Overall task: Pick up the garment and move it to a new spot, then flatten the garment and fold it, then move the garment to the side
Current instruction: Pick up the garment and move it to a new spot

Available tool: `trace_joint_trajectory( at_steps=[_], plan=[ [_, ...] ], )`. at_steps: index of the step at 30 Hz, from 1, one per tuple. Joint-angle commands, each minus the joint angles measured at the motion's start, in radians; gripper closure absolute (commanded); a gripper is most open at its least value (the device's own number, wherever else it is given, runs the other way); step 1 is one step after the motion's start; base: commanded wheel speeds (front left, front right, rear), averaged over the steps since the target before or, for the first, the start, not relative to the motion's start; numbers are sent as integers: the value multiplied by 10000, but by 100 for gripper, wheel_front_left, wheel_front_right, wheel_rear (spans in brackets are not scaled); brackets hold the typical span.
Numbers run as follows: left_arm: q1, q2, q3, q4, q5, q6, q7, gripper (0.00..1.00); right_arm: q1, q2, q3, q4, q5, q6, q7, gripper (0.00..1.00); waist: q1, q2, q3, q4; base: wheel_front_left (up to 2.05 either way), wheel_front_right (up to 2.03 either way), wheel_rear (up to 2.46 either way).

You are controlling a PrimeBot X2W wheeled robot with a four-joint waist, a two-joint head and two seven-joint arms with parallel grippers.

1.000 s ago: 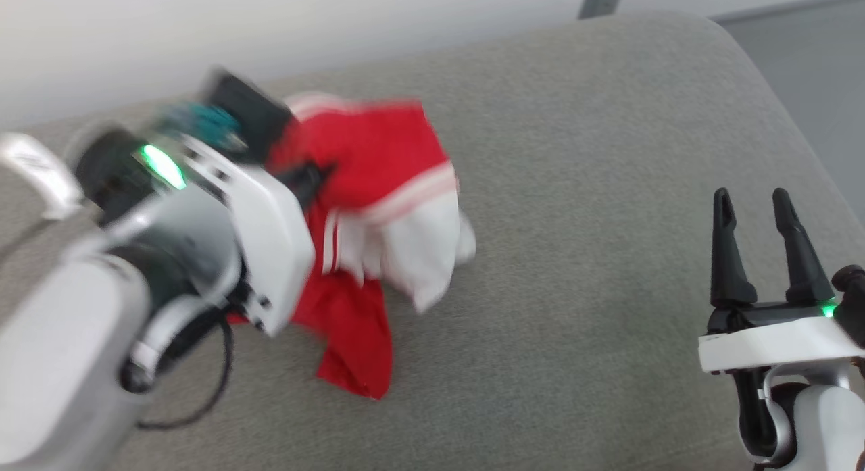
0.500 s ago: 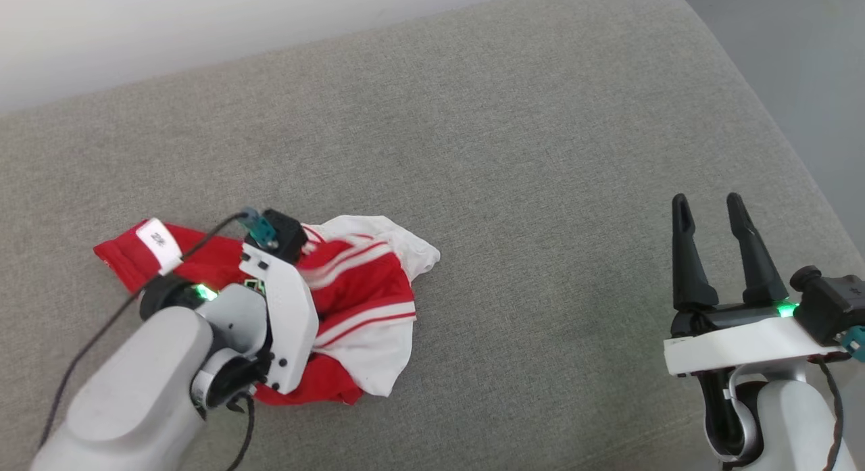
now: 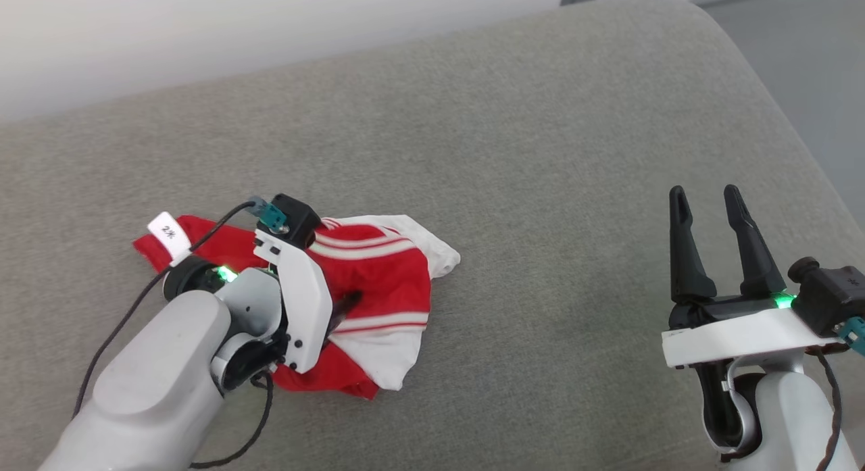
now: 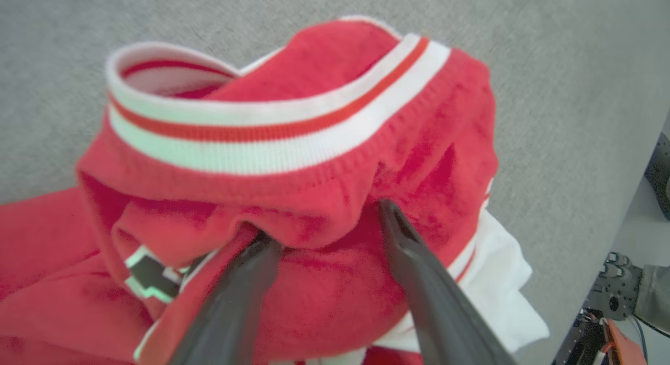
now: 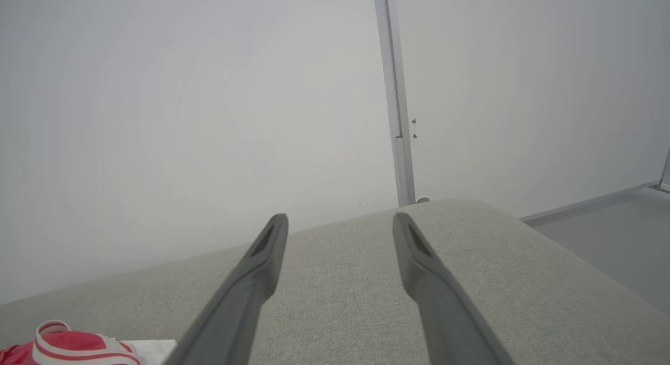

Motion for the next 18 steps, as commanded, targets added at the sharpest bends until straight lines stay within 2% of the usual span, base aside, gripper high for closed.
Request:
trace_joint_trajectory(
  at_steps=[1,10,18],
  plan=[
    [-71,137,45,-92,-85,-5,-346,0,23,7,-26,-8,-42,-3,60,0,0,0,-199,208,0,0,0],
    [434,679,465,-1046,147,-67,-3069,0,297,-77,-37,-174,-413,-3,454,0,0,0,-894,1021,0,0,0],
    [1573,1112,1236,-1602,359,550,-5392,0,553,-310,-98,-191,-386,-3,699,0,0,0,-1488,1786,0,0,0]
  ],
)
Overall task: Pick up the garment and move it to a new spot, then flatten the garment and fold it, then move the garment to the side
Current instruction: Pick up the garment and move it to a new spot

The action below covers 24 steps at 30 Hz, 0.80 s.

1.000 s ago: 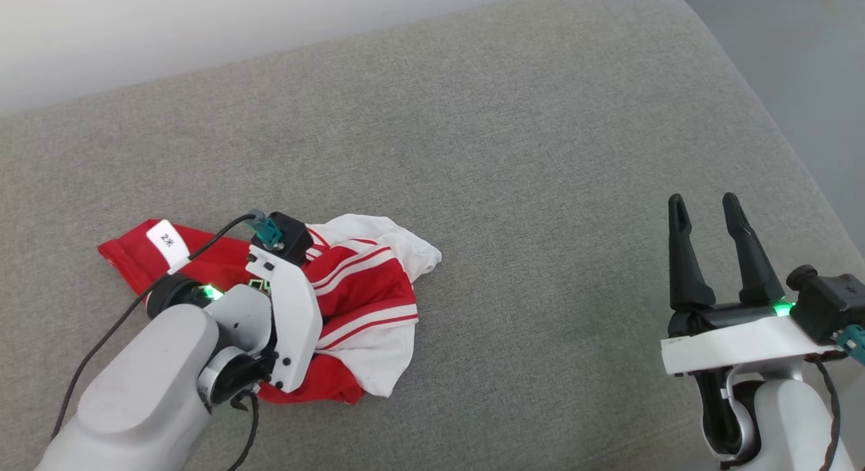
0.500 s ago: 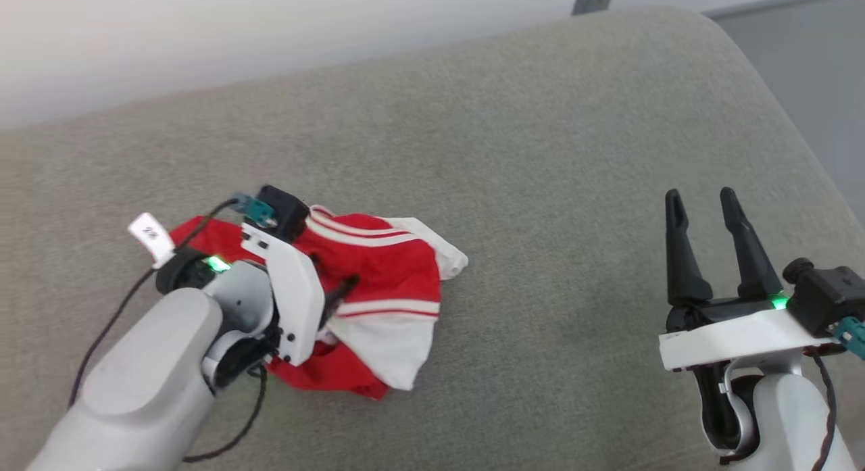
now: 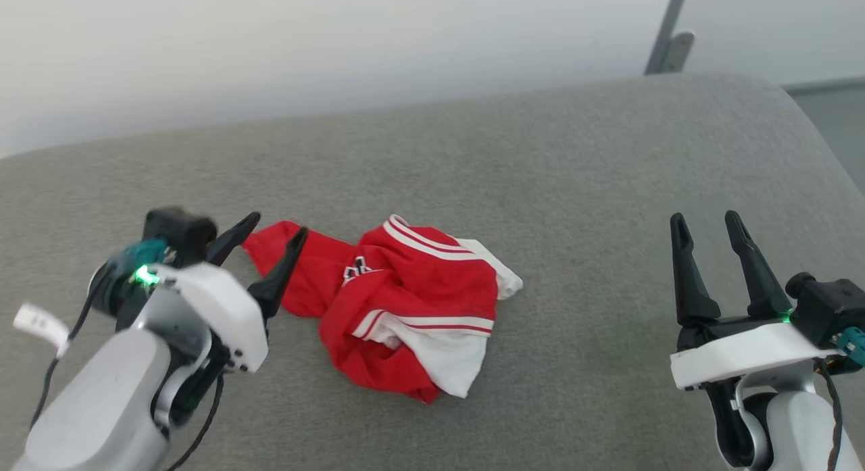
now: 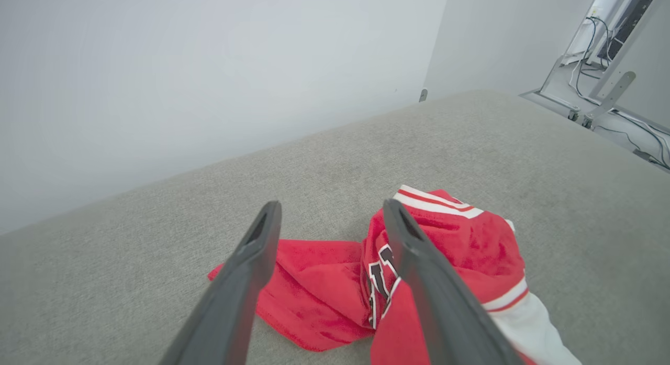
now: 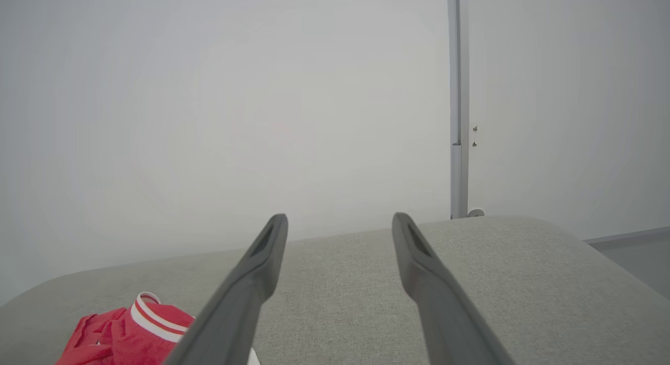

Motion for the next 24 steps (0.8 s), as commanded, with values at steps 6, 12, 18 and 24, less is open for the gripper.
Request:
trace_joint_trajectory(
  at_steps=[6,12,18,24],
  plan=[
    [1411,335,700,-678,47,852,-1598,0,353,-152,-47,-30,-100,-3,182,0,-1,-1,-714,725,0,0,0],
    [2734,686,1382,-1496,119,1651,-2766,0,642,-231,-105,-140,-176,-3,196,0,-1,-1,-909,1007,0,0,0],
    [3762,740,2052,-2144,146,2119,-3141,0,810,-356,-198,-164,-230,-3,24,0,-1,-1,-965,1115,0,0,0],
    [4775,451,3074,-2887,547,2298,-3234,0,935,-503,-265,-12,-329,-3,-246,0,-1,-1,-961,1091,0,0,0]
  ],
)
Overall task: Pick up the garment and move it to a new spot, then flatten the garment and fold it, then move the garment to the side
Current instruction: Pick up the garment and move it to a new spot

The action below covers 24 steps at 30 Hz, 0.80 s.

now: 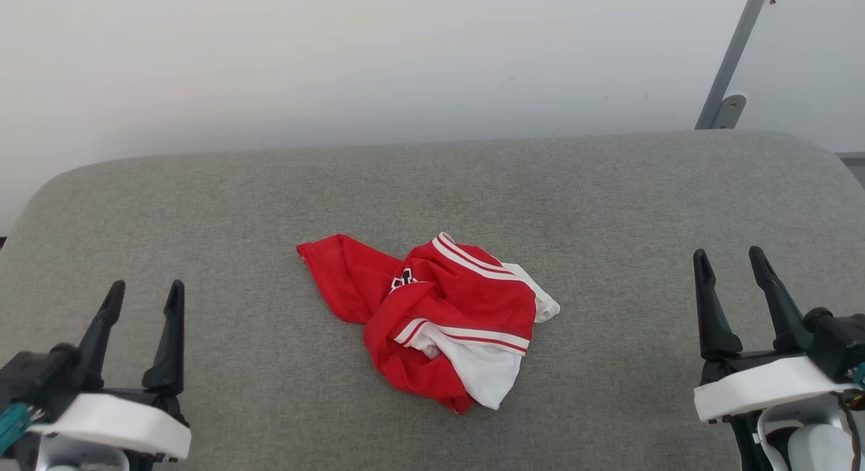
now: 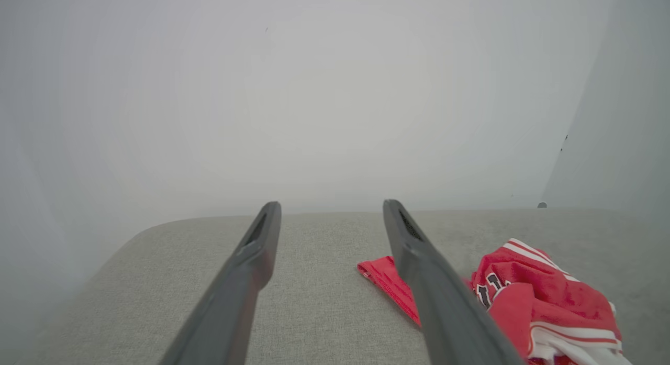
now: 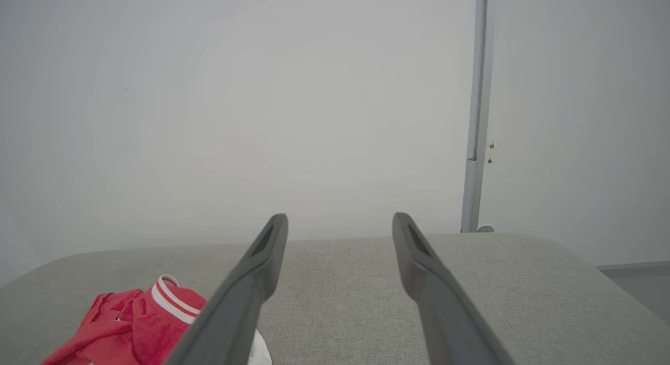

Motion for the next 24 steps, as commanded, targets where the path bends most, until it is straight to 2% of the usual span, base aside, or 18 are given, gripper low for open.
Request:
trace_joint_trajectory(
  at_steps=[1,5,9,24],
  plan=[
    [207,-76,190,-128,157,-24,-62,0,117,-14,-19,30,-15,-3,-89,0,0,0,6,-22,0,0,0],
    [886,-588,1054,-474,566,-292,-65,0,142,-33,-83,182,-82,-3,-181,0,0,0,4,-93,0,0,0],
    [1463,-1053,1699,-419,911,-759,-62,0,184,-81,-185,384,-183,-3,-270,0,0,0,-24,-151,0,0,0],
    [1928,-2701,3203,293,2003,-2227,-63,0,342,-2,-405,815,-151,-3,-454,0,0,0,-84,-179,0,0,0]
  ],
)
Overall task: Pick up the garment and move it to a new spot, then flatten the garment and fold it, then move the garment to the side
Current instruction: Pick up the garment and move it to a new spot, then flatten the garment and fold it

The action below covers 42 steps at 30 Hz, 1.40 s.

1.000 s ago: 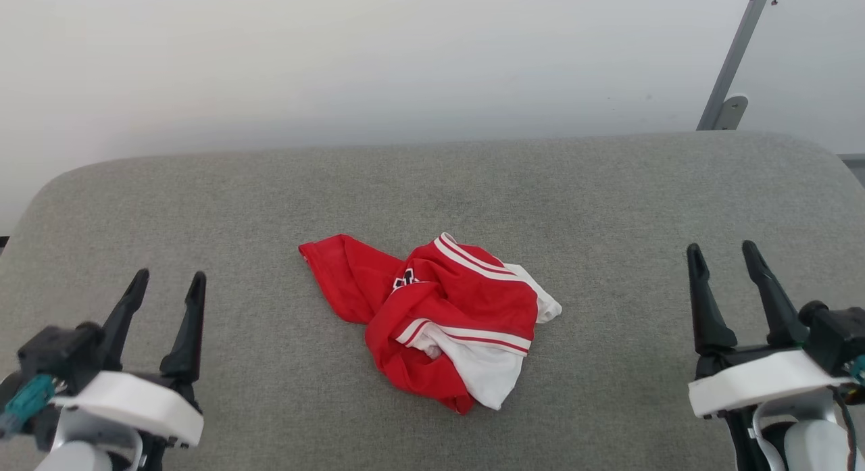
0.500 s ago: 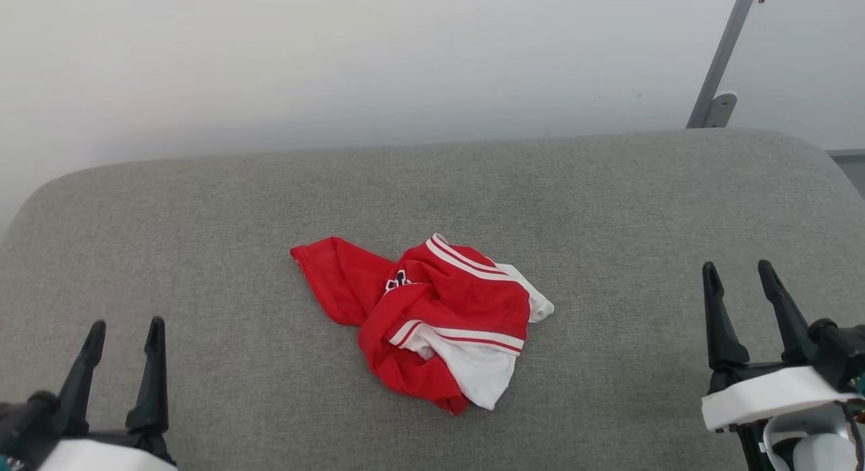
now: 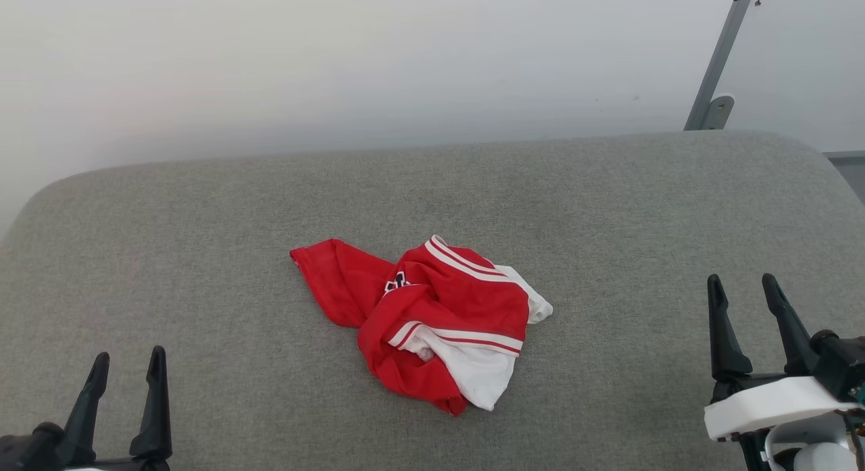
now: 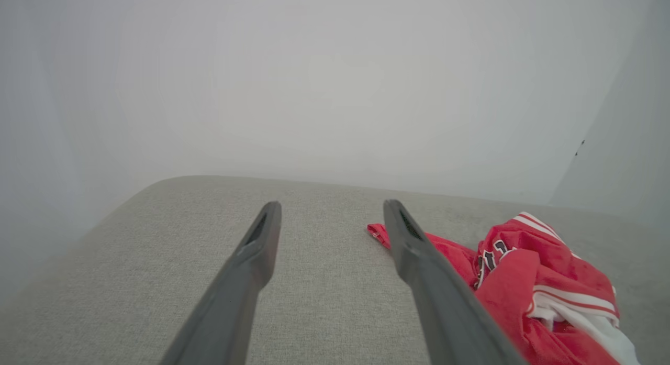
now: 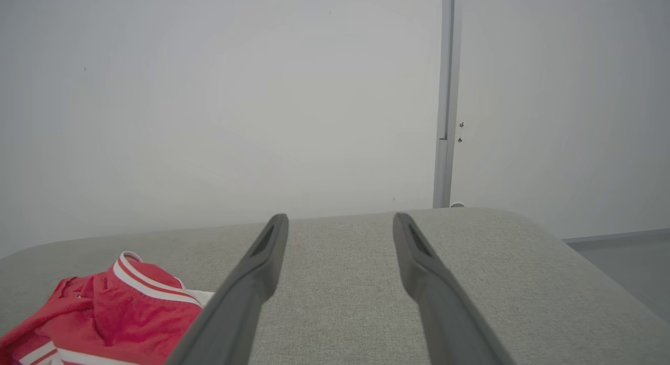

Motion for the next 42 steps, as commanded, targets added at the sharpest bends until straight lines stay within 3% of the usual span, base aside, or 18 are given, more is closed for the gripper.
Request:
trace_joint_trajectory(
  at_steps=[1,13,27,35,42],
  plan=[
    [-2,-77,104,49,123,-102,-52,0,114,30,-22,38,-2,-3,-46,0,0,-1,-4,3,0,0,0],
    [-126,-878,553,337,691,-580,-52,0,133,176,-58,172,89,-3,-160,0,0,-1,-20,7,0,0,0],
    [-239,-1048,665,463,875,-661,-53,0,162,247,19,218,256,-3,-56,0,0,-1,-24,78,0,0,0],
    [-247,-1015,588,395,851,-664,-53,0,-81,193,909,371,392,-3,689,0,0,-1,9,434,0,0,0],
    [-257,-956,399,382,772,-667,-53,0,-352,-248,2723,531,1151,-3,2072,0,0,-1,120,926,0,0,0]
  ],
)
